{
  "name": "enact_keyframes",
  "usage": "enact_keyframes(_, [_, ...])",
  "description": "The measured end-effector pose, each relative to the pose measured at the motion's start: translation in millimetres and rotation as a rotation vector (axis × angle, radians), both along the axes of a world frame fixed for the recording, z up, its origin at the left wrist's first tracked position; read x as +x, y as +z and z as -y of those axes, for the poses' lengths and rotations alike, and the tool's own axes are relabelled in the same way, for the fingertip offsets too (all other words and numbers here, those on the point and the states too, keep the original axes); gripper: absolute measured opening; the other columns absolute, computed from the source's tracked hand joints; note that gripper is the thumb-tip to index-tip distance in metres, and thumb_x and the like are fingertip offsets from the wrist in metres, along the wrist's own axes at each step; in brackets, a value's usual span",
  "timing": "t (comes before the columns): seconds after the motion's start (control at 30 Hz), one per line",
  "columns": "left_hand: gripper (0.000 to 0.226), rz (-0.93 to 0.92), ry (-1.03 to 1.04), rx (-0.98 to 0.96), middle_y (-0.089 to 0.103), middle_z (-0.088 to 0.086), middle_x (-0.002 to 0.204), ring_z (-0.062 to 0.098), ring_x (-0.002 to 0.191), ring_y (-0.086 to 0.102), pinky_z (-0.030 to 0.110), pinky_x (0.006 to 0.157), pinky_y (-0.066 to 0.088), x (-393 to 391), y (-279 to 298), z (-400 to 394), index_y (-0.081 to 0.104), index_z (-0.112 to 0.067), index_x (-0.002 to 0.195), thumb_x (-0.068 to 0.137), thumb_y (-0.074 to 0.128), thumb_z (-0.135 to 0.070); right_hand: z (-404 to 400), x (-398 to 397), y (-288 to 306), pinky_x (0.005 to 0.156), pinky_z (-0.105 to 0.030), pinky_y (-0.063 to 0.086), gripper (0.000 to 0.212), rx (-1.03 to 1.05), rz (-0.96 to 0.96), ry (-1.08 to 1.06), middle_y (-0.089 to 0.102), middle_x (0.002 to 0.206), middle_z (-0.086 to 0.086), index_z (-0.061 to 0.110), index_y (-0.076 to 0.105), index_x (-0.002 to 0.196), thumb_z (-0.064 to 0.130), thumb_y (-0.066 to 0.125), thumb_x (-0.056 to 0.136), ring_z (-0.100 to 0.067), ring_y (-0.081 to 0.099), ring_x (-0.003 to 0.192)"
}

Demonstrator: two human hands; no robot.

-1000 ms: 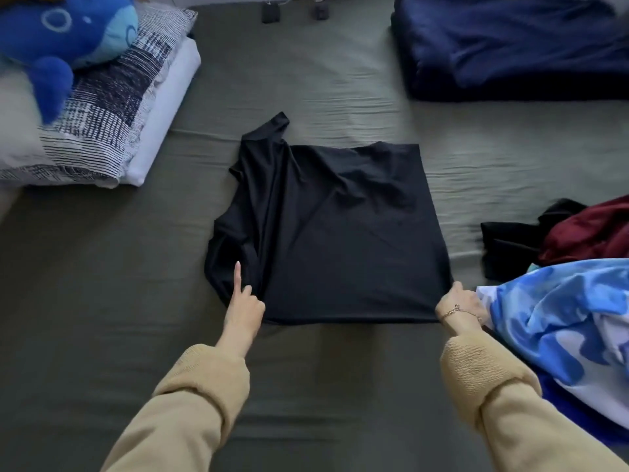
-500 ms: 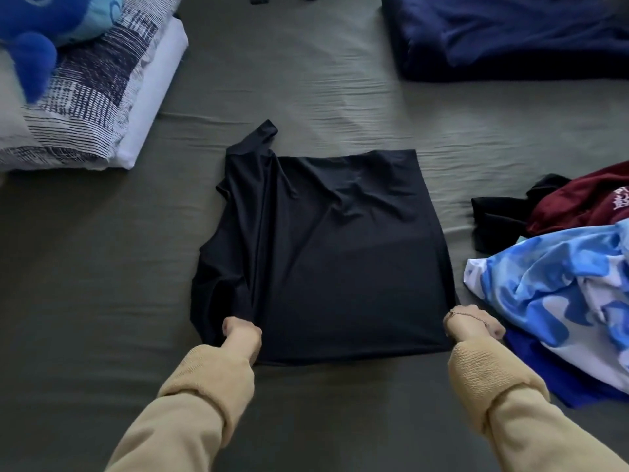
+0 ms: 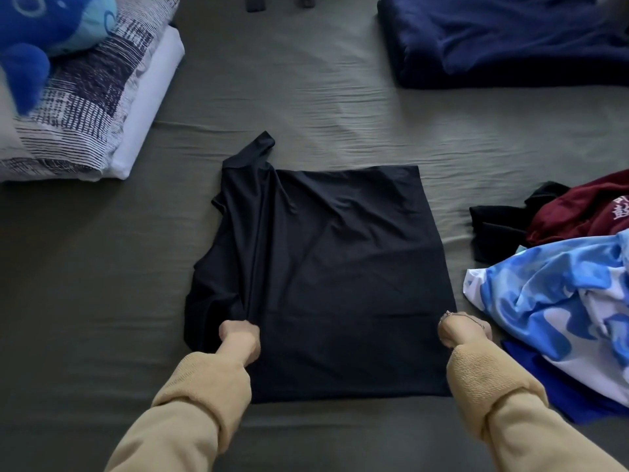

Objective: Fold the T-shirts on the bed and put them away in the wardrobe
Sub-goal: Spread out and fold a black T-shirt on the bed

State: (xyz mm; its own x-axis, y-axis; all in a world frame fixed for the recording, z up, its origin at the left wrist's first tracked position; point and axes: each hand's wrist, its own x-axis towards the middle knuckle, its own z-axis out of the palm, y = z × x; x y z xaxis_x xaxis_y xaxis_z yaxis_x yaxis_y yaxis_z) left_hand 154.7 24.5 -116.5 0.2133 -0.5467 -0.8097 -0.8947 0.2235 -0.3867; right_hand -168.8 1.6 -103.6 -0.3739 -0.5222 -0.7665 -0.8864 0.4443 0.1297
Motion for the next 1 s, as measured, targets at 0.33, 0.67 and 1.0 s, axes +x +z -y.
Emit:
enact_keyframes(0.33, [0.026, -0.403, 0.304, -0.531, 0.065, 0.003, 0.108, 0.023, 0.098, 0.061, 0.030, 0.076, 0.042, -8, 0, 80, 0.060, -0.014, 0.107, 0.091, 0.040, -0.010, 78, 24, 6, 0.089, -0.033, 0.045, 0.040, -0.130, -0.036, 0.134, 0.054, 0.129, -0.007, 0.012, 0.053, 0.127, 0.010, 0.055, 0.087, -0.025, 0.055, 0.117])
enact_keyframes(0.67, [0.027, -0.614, 0.389, -0.809, 0.054, -0.001, 0.116, 0.017, 0.106, 0.051, 0.030, 0.074, 0.043, -4, -16, 195, 0.055, -0.012, 0.115, 0.094, 0.039, -0.005, 202, 24, -10, 0.087, -0.037, 0.042, 0.032, -0.563, 0.132, 0.141, 0.048, 0.127, -0.008, 0.014, 0.051, 0.121, 0.008, 0.045, 0.091, -0.032, 0.052, 0.114])
enact_keyframes(1.0, [0.040, -0.744, 0.207, -0.944, 0.046, -0.004, 0.138, 0.014, 0.128, 0.038, 0.030, 0.098, 0.040, 5, -51, 305, 0.048, -0.014, 0.133, 0.095, 0.039, -0.004, 314, 33, -43, 0.073, -0.035, 0.037, 0.045, -0.674, 0.147, 0.243, 0.047, 0.133, -0.005, 0.013, 0.040, 0.128, -0.006, 0.036, 0.087, -0.033, 0.056, 0.106])
